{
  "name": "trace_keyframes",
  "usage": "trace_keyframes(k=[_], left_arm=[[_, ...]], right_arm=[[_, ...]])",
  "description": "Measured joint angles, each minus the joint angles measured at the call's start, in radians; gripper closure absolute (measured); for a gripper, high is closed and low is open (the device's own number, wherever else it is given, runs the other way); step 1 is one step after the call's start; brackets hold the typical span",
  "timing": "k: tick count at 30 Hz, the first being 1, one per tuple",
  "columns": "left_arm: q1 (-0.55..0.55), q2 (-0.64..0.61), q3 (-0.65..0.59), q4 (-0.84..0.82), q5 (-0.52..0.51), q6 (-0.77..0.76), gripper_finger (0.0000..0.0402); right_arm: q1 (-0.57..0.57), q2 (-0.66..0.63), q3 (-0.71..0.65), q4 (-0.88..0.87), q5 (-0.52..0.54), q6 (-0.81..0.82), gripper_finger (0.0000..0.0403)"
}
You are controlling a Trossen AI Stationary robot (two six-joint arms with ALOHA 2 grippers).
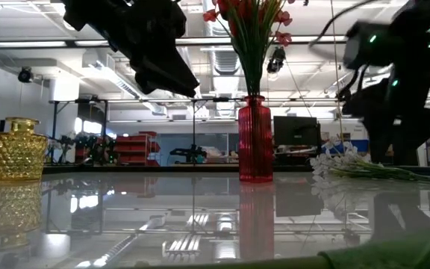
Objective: Sort flowers into vase by color
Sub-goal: Put the right white flowers into the yellow vase
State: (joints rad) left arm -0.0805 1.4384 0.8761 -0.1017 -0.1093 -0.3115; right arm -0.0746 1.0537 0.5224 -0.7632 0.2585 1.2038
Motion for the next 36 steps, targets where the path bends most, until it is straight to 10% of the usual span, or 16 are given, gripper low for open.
trace_keyframes(k=[17, 23, 36], left_arm=[[-0.041, -0.309, -0.001, -0.187, -0.005, -0.026, 0.0274], [-0.041, -0.453, -0.001, -0.175, -0.013, -0.036, 0.0274], [-0.043, -0.617, -0.002, -0.052, -0.014, 0.062, 0.0274]], right_arm=[[-0.067, 0.286, 0.031, 0.220, 0.006, -0.114, 0.0288], [-0.068, 0.206, 0.042, 0.221, 0.037, -0.133, 0.0381], [-0.070, -0.059, 0.312, 0.109, 0.399, -0.328, 0.0389]])
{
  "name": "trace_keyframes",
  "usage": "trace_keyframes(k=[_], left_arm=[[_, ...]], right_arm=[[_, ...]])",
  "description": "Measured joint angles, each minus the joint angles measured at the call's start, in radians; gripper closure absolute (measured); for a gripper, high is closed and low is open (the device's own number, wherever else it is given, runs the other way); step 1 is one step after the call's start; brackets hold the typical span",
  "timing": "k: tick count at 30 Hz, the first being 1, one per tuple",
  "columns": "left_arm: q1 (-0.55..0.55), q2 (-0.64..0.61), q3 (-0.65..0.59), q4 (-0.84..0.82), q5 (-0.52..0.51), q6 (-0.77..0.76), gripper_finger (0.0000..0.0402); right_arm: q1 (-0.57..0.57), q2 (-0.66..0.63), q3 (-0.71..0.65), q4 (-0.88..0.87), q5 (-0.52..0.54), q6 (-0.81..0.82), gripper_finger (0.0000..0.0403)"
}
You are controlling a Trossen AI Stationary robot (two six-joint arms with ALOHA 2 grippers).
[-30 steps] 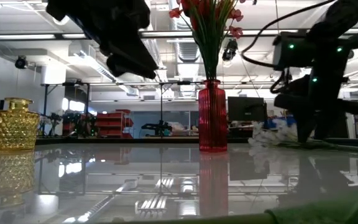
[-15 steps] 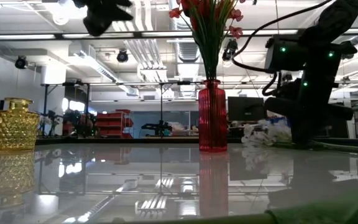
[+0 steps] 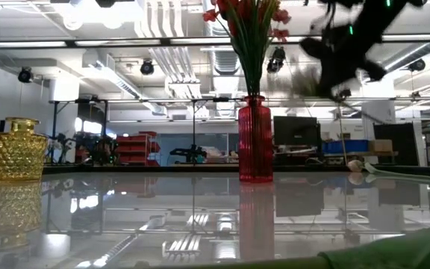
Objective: Sort flowers into vase by color
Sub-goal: Put the right white flowers into the yellow vase
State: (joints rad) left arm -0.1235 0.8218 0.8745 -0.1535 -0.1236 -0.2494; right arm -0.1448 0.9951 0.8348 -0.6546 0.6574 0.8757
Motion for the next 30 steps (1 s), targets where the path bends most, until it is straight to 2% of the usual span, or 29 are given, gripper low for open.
trace_keyframes(k=[5, 9, 13, 16, 22, 27, 30], left_arm=[[0.001, 0.009, 0.000, 0.091, -0.030, 0.076, 0.0274], [0.011, 0.018, 0.000, 0.131, -0.076, 0.111, 0.0274], [0.040, 0.015, 0.000, 0.175, -0.091, 0.099, 0.0274], [0.066, 0.016, 0.000, 0.236, -0.090, 0.061, 0.0272], [0.139, 0.037, 0.029, 0.266, -0.020, 0.001, 0.0233], [0.170, 0.102, 0.147, 0.162, 0.002, 0.087, 0.0202], [0.180, 0.151, 0.225, 0.106, 0.003, 0.127, 0.0199]], right_arm=[[0.000, -0.031, 0.193, 0.075, 0.174, -0.263, 0.0390], [-0.020, -0.011, 0.334, 0.291, 0.165, -0.567, 0.0390], [-0.039, 0.051, 0.464, 0.493, 0.060, -0.791, 0.0390], [-0.044, 0.120, 0.569, 0.536, -0.038, -0.870, 0.0390], [-0.044, 0.299, 0.744, 0.543, -0.287, -0.912, 0.0390], [-0.037, 0.448, 0.863, 0.617, -0.514, -0.877, 0.0390], [-0.019, 0.531, 0.940, 0.646, -0.600, -0.896, 0.0390]])
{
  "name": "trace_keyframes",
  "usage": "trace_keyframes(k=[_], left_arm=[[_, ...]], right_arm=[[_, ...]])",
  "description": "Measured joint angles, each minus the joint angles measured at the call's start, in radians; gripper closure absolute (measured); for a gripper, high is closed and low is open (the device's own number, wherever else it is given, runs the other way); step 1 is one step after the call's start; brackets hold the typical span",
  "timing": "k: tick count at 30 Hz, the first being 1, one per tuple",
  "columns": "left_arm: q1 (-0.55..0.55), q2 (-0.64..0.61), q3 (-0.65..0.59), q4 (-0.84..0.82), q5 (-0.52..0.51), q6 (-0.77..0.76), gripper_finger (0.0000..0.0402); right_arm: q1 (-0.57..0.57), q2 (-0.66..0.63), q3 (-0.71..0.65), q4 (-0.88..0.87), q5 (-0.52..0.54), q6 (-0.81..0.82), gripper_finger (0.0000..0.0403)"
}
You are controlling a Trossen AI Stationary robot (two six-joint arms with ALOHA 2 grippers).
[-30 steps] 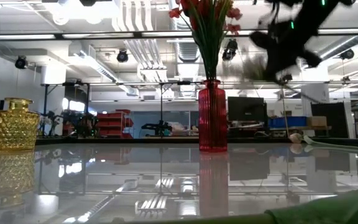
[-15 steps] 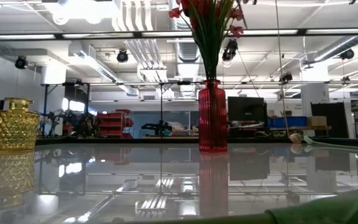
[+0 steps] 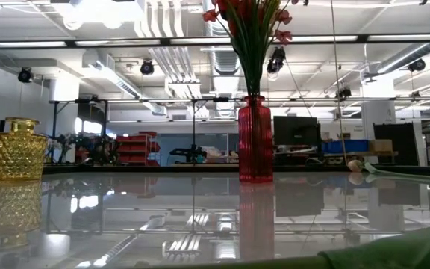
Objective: Sort flowers into vase by color
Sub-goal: Put the right white flowers into the yellow vase
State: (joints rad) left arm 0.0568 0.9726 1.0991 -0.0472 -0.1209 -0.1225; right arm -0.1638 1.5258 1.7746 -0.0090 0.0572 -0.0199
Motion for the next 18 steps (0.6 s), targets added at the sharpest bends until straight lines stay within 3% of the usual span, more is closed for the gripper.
trace_keyframes(k=[3, 9, 18], left_arm=[[0.016, 0.036, 0.082, -0.060, 0.001, 0.031, 0.0199], [0.033, 0.099, 0.191, -0.139, 0.000, 0.098, 0.0199], [0.033, 0.083, 0.203, -0.135, 0.001, 0.122, 0.0200]], right_arm=[[0.025, 0.075, 0.082, 0.000, -0.062, -0.025, 0.0390], [0.073, 0.189, 0.219, -0.001, -0.076, -0.052, 0.0390], [0.090, 0.212, 0.246, 0.000, -0.030, -0.055, 0.0390]])
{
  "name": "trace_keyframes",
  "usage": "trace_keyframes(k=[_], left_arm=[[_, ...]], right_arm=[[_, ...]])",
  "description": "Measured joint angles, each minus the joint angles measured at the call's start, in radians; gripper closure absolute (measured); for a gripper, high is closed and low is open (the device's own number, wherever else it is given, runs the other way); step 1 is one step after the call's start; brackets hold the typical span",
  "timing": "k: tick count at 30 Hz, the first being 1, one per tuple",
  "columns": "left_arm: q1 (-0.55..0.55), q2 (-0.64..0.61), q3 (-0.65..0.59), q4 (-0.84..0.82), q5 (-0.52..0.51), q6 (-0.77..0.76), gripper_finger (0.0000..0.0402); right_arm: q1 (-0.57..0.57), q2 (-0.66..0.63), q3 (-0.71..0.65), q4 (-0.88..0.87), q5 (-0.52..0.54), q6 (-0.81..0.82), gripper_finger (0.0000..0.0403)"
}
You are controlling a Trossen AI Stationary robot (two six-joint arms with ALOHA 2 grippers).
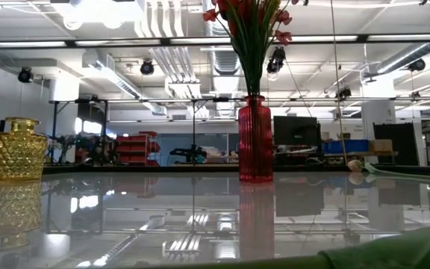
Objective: Sort flowers into vase by color
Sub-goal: Put the right white flowers into the yellow vase
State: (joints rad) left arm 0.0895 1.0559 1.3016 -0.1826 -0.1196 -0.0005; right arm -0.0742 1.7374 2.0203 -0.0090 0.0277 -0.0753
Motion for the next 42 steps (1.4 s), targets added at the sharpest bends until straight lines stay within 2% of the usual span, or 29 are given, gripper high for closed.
trace_keyframes(k=[4, 8, 13, 17, 23, 28, 37, 42], left_arm=[[0.000, 0.008, -0.002, 0.015, 0.000, 0.008, 0.0215], [0.000, 0.022, -0.003, 0.033, 0.000, 0.018, 0.0251], [0.000, 0.026, -0.003, 0.025, 0.000, 0.051, 0.0324], [0.000, 0.013, -0.004, 0.012, -0.001, 0.095, 0.0390], [0.005, -0.006, -0.004, -0.084, 0.018, 0.120, 0.0397], [0.007, -0.053, -0.004, -0.196, 0.093, 0.156, 0.0400], [0.006, -0.197, -0.011, -0.513, 0.166, 0.151, 0.0401], [0.006, -0.300, -0.075, -0.578, 0.241, 0.152, 0.0401]], right_arm=[[0.000, 0.000, -0.003, -0.003, 0.001, 0.030, 0.0390], [0.000, 0.000, -0.013, -0.002, -0.001, 0.030, 0.0390], [0.000, 0.000, -0.014, -0.012, -0.001, 0.038, 0.0384], [0.004, 0.000, -0.015, -0.023, -0.003, 0.040, 0.0339], [0.005, -0.008, -0.017, -0.042, -0.003, 0.083, 0.0243], [0.005, -0.067, -0.017, -0.056, -0.005, 0.058, 0.0194], [0.005, -0.150, -0.017, -0.139, -0.005, -0.078, 0.0178], [0.005, -0.155, -0.017, -0.142, -0.002, -0.068, 0.0179]])
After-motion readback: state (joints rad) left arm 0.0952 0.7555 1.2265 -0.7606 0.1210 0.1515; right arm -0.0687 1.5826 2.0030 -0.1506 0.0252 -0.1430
